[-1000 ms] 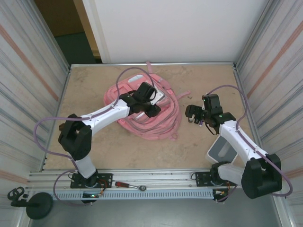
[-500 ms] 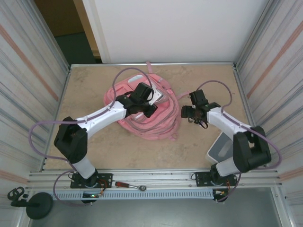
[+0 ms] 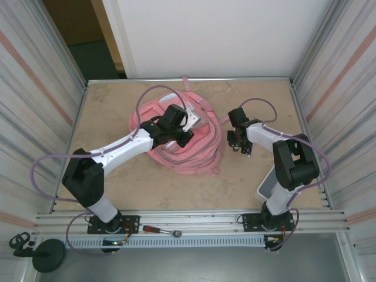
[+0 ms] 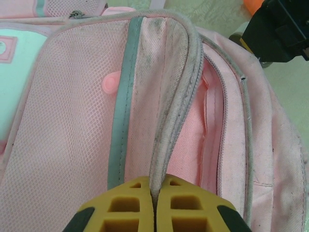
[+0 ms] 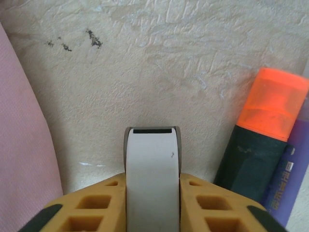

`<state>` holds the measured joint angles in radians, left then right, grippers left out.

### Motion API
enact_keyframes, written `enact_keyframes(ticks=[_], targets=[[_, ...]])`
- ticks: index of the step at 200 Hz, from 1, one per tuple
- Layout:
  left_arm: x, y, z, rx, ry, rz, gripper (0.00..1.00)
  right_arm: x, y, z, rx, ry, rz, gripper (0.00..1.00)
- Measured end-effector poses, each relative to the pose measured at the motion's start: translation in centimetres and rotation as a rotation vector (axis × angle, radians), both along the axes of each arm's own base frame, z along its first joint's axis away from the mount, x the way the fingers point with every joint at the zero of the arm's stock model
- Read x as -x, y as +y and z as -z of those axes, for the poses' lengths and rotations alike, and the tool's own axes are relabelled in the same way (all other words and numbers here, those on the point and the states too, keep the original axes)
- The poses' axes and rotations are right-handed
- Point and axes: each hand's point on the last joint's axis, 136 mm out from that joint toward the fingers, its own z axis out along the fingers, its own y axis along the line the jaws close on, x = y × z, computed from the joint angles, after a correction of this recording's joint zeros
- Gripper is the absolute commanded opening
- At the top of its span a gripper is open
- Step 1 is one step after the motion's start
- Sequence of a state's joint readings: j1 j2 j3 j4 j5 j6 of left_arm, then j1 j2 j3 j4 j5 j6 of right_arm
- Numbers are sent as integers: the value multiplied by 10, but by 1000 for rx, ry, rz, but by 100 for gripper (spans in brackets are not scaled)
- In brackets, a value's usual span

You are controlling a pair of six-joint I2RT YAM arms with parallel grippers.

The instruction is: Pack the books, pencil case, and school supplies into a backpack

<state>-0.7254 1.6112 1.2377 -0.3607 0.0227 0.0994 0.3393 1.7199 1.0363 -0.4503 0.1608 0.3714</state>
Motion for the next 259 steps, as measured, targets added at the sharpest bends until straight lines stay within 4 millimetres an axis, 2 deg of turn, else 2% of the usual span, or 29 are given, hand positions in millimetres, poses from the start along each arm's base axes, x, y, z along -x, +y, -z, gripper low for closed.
enact_keyframes(ticks=[19, 32, 65, 94, 121, 143, 157, 192, 224, 247, 259], targets=[[4, 4, -4, 13, -3, -8, 0, 2, 1, -4, -2, -8, -6, 16], [6, 7, -9, 32, -2, -15, 0, 8, 1, -14, -17, -28, -11, 15], [6, 16, -26, 99, -7, -41, 0, 27, 16, -69, -173, -161, -65, 14], [3, 21, -35, 142, -1, -63, 0, 43, 57, -126, -422, -300, -175, 13], [2, 20, -40, 163, 8, -75, 0, 57, 106, -152, -600, -325, -295, 13], [-2, 20, -51, 188, 5, -90, 0, 66, 139, -163, -717, -310, -352, 13], [-6, 21, -61, 210, 3, -103, 0, 65, 156, -165, -785, -294, -358, 13], [-17, 21, -82, 250, 6, -131, 0, 48, 183, -149, -884, -222, -294, 13], [-20, 19, -85, 262, 31, -140, 0, 25, 206, -147, -966, -192, -214, 15], [-22, 20, -88, 273, 41, -149, 0, 10, 229, -150, -989, -192, -190, 24], [-23, 21, -88, 276, 45, -158, 0, 3, 242, -152, -998, -200, -182, 37]])
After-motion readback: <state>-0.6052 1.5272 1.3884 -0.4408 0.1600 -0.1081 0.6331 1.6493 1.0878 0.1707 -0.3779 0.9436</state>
